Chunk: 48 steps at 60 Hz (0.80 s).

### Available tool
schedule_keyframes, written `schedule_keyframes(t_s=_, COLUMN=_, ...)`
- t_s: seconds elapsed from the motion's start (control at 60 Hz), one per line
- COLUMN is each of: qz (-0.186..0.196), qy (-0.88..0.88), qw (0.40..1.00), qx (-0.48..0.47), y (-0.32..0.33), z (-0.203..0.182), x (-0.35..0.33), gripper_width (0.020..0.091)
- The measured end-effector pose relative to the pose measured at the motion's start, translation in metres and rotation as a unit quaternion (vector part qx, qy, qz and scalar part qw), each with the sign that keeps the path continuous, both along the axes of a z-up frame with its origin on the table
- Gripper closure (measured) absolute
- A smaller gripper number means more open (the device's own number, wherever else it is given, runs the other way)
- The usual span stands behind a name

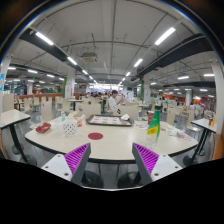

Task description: Pour water

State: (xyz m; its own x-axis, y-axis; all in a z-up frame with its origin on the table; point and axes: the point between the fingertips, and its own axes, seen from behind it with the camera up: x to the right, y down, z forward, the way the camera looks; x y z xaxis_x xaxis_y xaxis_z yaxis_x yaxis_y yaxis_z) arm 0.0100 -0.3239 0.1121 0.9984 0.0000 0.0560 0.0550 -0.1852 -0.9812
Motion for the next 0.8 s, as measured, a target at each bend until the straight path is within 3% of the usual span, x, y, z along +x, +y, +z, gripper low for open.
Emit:
schedule_keyframes(t_s=0.317, qz=-0.038, qy=-0.007, qw=0.999, qx=0.004, y=0.028, z=-0.017, x=0.04, gripper_width=0.026)
schedule_keyframes(t_s=0.333, qz=-0.039, qy=-0.005, qw=0.999, qx=0.005, y=0.025, z=-0.018, x=0.067, gripper_width=0.026)
schedule_keyframes(t_s=0.6, qz=-0.112, qy=0.0, qw=0.993, qx=0.022, y=0.111, z=-0.023, x=0.145, gripper_width=0.0255)
schedule_keyframes(t_s=0.8, qz=-0.105, qy=0.007, qw=0.994, qx=0.039, y=0.188, z=-0.022, x=0.172, gripper_width=0.027)
